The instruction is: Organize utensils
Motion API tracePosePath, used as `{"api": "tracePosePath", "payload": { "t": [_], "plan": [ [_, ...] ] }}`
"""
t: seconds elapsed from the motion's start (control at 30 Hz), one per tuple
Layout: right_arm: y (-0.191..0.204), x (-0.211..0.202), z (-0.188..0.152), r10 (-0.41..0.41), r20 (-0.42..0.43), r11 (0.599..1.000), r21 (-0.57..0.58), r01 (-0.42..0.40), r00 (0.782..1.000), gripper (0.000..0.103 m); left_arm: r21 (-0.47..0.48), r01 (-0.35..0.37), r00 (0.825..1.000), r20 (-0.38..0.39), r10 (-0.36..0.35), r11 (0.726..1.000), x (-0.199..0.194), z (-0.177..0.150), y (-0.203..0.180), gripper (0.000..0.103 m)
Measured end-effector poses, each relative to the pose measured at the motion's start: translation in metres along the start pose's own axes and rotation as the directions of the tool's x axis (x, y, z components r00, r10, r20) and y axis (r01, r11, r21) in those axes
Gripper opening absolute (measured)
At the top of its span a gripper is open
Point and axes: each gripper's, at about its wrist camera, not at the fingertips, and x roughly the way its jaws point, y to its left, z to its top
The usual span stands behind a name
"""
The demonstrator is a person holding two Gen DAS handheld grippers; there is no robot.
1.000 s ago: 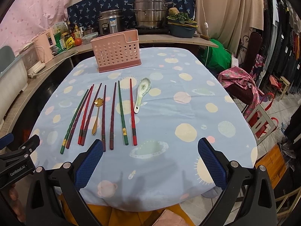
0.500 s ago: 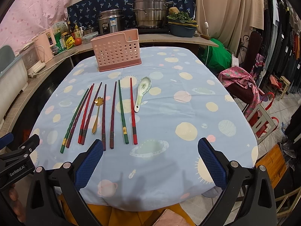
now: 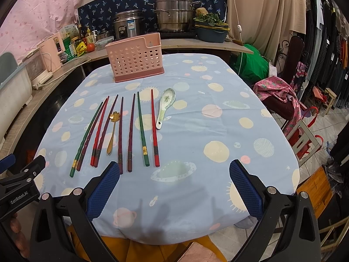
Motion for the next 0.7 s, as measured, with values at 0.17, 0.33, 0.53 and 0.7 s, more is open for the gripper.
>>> {"api": "tracePosePath", "payload": {
  "t": [0.17, 0.33, 0.53, 0.7],
  "plan": [
    [0.0, 0.0001, -0.0003, 0.0, 0.0, 1.0, -0.001, 0.0, 1.0, 0.096, 0.0, 0.0, 1.0, 0.0, 0.0, 1.0, 0.0001, -0.0001, 0.0003, 0.096],
    [0.0, 0.0, -0.0007, 0.001, -0.001, 1.0, 0.001, -0.001, 1.0, 0.096, 0.0, 0.0, 1.0, 0.001, 0.0, 1.0, 0.0, -0.0001, 0.0006, 0.096],
    [-0.0002, 0.0, -0.0006, 0.001, -0.001, 1.0, 0.002, -0.001, 1.0, 0.096, 0.0, 0.001, 1.0, 0.001, -0.001, 1.0, 0.0, -0.0001, 0.0008, 0.096],
    [-0.0005, 0.0001, -0.0003, 0.001, -0.001, 1.0, 0.002, -0.001, 1.0, 0.096, -0.004, 0.0, 1.0, -0.003, 0.0, 1.0, 0.0005, -0.0008, 0.002, 0.096]
  ]
}}
